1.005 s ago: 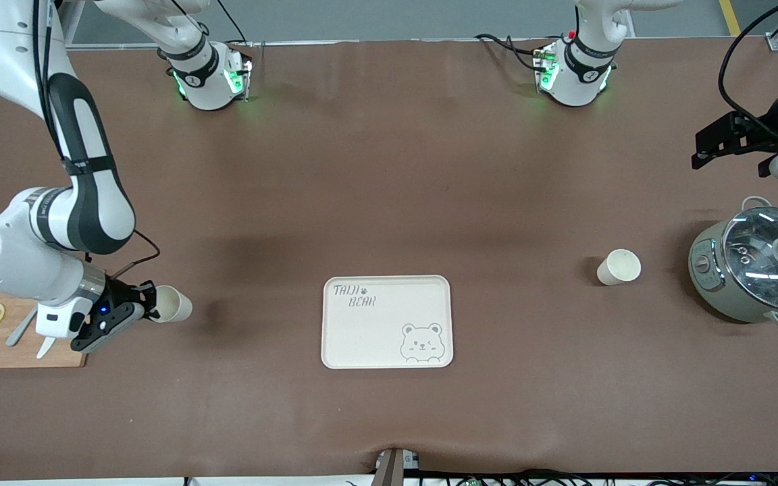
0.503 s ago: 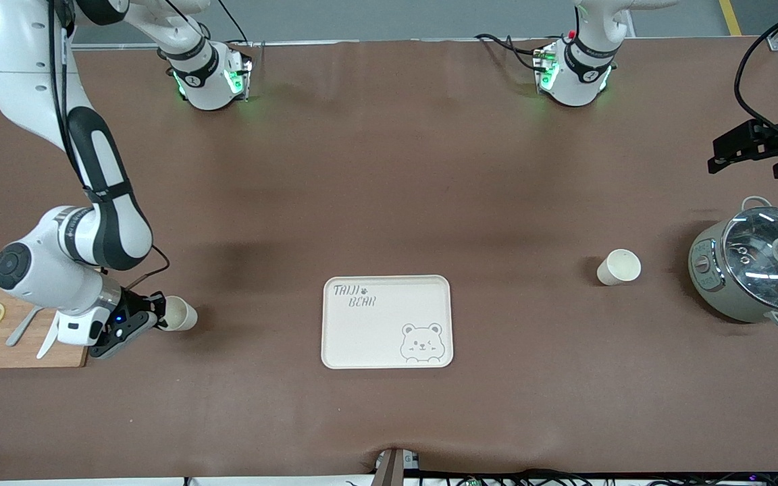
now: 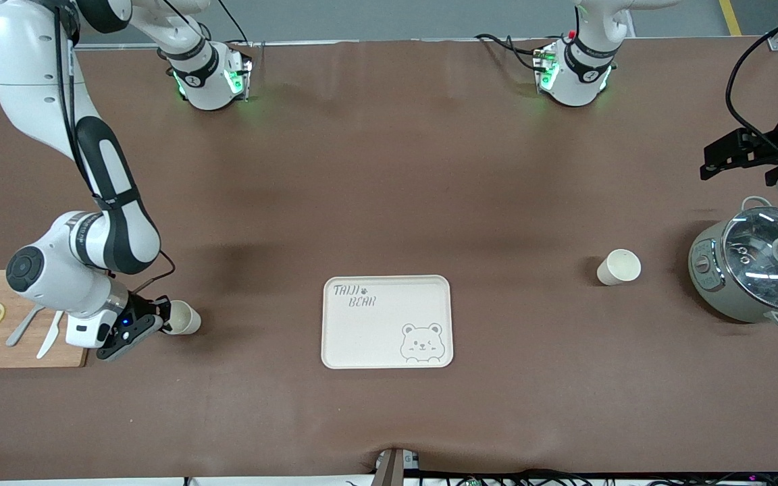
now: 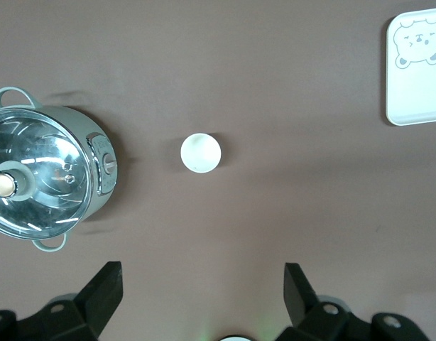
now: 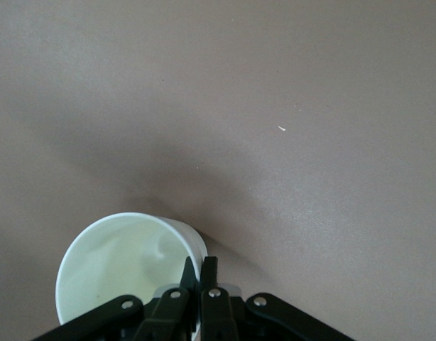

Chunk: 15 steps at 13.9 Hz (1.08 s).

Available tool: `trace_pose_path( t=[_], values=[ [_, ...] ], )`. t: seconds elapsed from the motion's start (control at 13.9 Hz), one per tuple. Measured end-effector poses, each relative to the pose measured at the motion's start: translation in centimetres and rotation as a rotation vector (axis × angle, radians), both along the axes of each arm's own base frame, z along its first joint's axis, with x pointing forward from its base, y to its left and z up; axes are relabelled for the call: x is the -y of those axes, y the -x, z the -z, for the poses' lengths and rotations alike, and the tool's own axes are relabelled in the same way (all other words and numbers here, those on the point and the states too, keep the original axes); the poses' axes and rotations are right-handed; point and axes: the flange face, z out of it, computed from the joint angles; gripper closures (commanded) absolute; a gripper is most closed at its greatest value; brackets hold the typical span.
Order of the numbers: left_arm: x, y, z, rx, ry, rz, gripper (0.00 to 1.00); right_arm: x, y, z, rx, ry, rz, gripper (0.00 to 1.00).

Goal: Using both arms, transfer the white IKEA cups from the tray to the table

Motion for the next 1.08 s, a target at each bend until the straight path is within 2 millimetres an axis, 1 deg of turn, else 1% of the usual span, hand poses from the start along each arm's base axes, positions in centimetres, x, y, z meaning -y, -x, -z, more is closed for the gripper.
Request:
trace_pose_path(
  t=[0.07,0.29,0.43,0.5,0.57,0.65,0.72,0.86,0.93,1.08],
  values=[
    [0.0,0.0,0.0,0.001,-0.003,0.0,0.0,0.0,0.0,0.0,0.002,-0.001,0.001,0.0],
    [0.3,0.0,0.0,0.003,-0.02,0.016,0.0,0.0,-0.4,-0.6,0.015,-0.001,0.001,0.0],
    [1.0,0.0,0.0,0.004,-0.06,0.049,0.0,-0.1,-0.8,-1.3,0.017,-0.005,-0.001,0.0],
    [1.5,0.0,0.1,0.004,-0.071,0.06,0.0,-0.1,-1.0,-1.9,-0.001,-0.012,-0.006,0.0],
    [1.8,0.0,0.1,0.005,-0.079,0.068,0.0,0.0,-1.4,-2.9,-0.032,-0.024,-0.013,0.0],
    [2.1,0.0,0.1,0.008,-0.081,0.074,0.0,0.4,-1.9,-4.6,-0.063,-0.038,-0.021,0.0],
    [2.3,0.0,0.1,0.011,-0.081,0.078,0.0,0.8,-2.4,-6.9,-0.096,-0.053,-0.03,0.0],
    [2.6,0.0,0.0,0.017,-0.08,0.084,0.0,1.5,-2.8,-12.2,-0.159,-0.079,-0.038,0.0],
    [2.8,-0.1,0.0,0.021,-0.079,0.087,0.0,1.7,-2.5,-15.0,-0.191,-0.086,-0.016,0.0],
    [3.1,-0.2,0.0,0.034,-0.078,0.094,0.0,1.8,-1.4,-20.7,-0.242,-0.095,0.094,0.0]
  ],
)
